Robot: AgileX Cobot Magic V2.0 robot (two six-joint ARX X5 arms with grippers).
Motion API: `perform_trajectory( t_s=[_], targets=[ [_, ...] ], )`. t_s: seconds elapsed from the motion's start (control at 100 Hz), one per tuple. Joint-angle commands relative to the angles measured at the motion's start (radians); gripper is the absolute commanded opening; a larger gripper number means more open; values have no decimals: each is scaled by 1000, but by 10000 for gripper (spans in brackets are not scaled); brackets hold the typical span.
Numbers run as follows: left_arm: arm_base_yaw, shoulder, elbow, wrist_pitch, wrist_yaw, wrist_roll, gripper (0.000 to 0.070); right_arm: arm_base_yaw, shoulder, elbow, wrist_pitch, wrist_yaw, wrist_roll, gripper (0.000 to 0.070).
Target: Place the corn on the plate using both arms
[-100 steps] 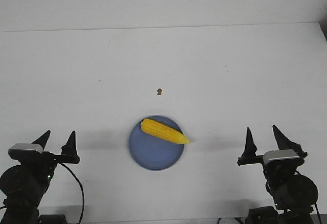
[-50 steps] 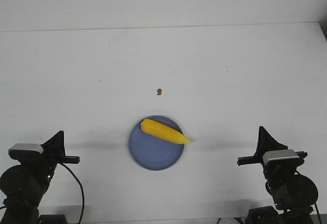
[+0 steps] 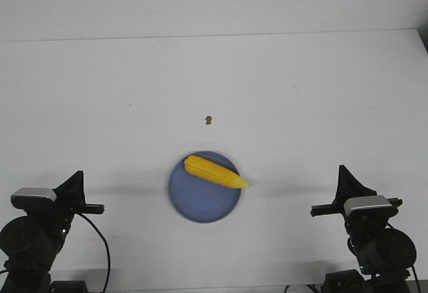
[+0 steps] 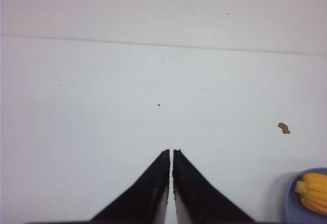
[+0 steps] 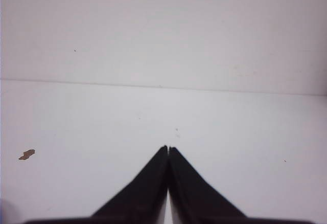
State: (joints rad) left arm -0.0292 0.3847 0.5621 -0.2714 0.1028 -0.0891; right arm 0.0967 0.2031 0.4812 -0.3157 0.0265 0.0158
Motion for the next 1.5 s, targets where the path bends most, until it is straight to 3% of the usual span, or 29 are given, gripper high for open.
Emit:
perform_trajectory(
  t_s=[0.0, 0.41, 0.68, 0.91, 1.29, 1.49],
  targets=[
    [0, -2, 10, 11, -2, 0, 12, 0, 0, 8, 10, 1, 11, 1],
    [0, -70, -20, 63, -16, 39, 12, 0, 0, 8, 9, 1, 11, 1],
    [0, -248, -274, 275, -14, -16, 12, 0, 0, 8, 10, 1, 11, 1],
    [0, -385, -438, 313, -14, -18, 12, 0, 0, 8, 10, 1, 11, 1],
    [-5, -382, -547, 446, -14, -17, 12, 0, 0, 8, 10, 1, 11, 1],
    [-4, -382, -548, 447, -18, -2, 12, 0, 0, 8, 10, 1, 11, 1]
  ],
)
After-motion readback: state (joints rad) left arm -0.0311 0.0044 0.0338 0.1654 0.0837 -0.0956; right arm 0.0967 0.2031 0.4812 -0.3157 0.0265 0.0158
